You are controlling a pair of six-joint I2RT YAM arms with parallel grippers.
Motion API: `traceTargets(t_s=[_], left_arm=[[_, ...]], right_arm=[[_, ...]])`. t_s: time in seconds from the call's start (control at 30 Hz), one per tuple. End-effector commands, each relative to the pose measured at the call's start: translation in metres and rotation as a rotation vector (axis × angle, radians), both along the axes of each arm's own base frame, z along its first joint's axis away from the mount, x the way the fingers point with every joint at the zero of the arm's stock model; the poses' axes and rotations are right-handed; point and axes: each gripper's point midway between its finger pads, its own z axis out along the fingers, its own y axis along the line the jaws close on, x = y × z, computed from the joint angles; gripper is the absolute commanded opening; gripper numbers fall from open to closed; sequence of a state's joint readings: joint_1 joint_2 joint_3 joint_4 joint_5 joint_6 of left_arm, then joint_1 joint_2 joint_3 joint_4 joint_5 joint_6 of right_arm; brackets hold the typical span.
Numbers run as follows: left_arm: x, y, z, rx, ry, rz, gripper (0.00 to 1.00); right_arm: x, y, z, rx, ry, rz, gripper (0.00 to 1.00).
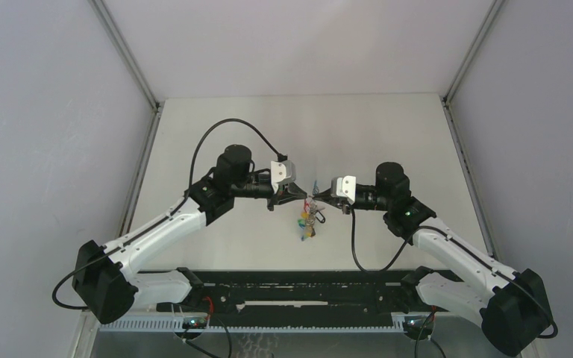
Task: Put the keys on the keyring
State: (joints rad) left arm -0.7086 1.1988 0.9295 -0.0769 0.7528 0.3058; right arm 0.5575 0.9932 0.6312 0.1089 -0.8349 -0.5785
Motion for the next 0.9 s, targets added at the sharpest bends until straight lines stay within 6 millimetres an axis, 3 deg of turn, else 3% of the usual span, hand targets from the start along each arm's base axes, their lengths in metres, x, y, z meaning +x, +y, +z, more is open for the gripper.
traceTargets(t_s=[0.0, 0.87], left_arm=[[0.0049, 0.0011, 0.0173, -0.033, -0.057, 0.017, 0.0], [0.0018, -0.0018, 0.0195, -0.05, -0.042, -0.003, 0.0]], right_arm=[[0.0045, 0.0031, 0.0413, 0.078, -0.1, -0.002, 0.0], [0.0037, 0.0034, 0.0425, 0.083, -0.097, 0.0, 0.0]])
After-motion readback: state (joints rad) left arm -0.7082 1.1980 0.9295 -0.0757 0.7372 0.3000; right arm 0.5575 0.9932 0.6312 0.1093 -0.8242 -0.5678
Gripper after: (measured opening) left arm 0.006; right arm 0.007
